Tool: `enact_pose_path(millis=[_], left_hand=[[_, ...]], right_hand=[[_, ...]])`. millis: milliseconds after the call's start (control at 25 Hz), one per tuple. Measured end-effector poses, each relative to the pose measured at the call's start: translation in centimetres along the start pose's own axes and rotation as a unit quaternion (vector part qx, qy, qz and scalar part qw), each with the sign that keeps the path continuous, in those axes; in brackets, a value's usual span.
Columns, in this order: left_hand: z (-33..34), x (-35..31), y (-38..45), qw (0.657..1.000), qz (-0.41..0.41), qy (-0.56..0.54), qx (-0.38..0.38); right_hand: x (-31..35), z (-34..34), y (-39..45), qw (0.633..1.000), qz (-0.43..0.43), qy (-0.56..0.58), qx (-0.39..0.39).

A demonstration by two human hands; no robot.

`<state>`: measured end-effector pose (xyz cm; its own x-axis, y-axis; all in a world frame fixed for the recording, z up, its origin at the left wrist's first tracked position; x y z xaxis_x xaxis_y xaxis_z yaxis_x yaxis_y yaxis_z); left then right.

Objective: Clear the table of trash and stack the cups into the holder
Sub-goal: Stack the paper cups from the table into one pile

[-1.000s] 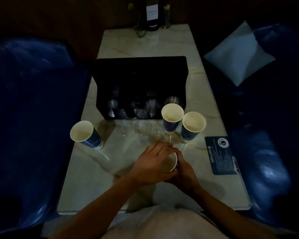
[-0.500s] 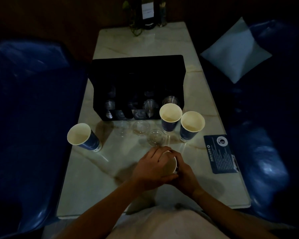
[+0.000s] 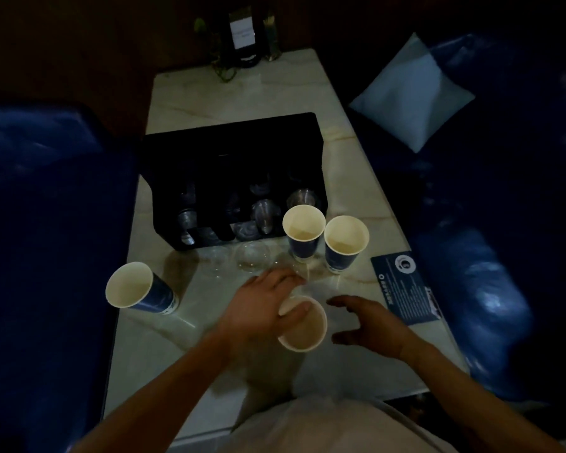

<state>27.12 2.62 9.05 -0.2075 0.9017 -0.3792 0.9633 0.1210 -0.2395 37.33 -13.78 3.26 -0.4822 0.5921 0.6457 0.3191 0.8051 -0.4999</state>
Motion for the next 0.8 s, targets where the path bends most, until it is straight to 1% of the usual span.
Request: enact_pose_path(millis=[120,280,400,440,480,520,640,720,800], left_hand=[[-2.3,1.1,2.2,0.999,0.006,0.038,0.01],[-5.0,2.1,5.7,0.996,0.01,0.079,-0.034],[-6.0,1.7,8.4,0.992,0.029,0.11,-0.055],[-6.1,1.7,9.3,0.992,0.031,0.11,-0.05],[-6.0,1.8,10.3,0.994,0.026,0.102,-0.036],[-5.7,2.0,11.1,0.996,0.018,0.091,-0.013],[-3.8,2.2,13.1,0.994,0.009,0.09,0.064],[-2.7,2.6,13.9,0.991,-0.001,0.089,0.098],[-2.0,2.9,14.5,0.99,-0.008,0.093,0.106]], right_hand=[[-0.7,-3.6,-0.7,0.996,0.035,-0.069,-0.036],[0.5,-8.5,-0.2,0.976,0.061,-0.136,-0.157],[2.0,-10.9,1.0,0.949,0.026,-0.168,-0.265],[2.4,-11.2,1.6,0.942,0.013,-0.18,-0.284],[2.5,-11.3,2.5,0.939,0.01,-0.193,-0.285],[2.2,-11.1,3.6,0.943,0.02,-0.199,-0.266],[0.2,-10.2,6.6,0.967,0.066,-0.173,-0.177],[-0.6,-9.7,7.9,0.971,0.066,-0.168,-0.158],[-0.9,-9.4,8.5,0.972,0.058,-0.171,-0.152]])
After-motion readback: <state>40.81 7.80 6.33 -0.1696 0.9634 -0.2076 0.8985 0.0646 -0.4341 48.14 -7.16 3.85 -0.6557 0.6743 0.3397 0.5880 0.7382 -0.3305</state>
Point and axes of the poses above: each hand's wrist, its own y-axis towards the middle knuckle, its own z-axis out of the palm, x = y × z, the point moved 7 cm from there along y, towards the middle knuckle, and after that the axes turned 8 degrees about x, right-handed, at the moved point
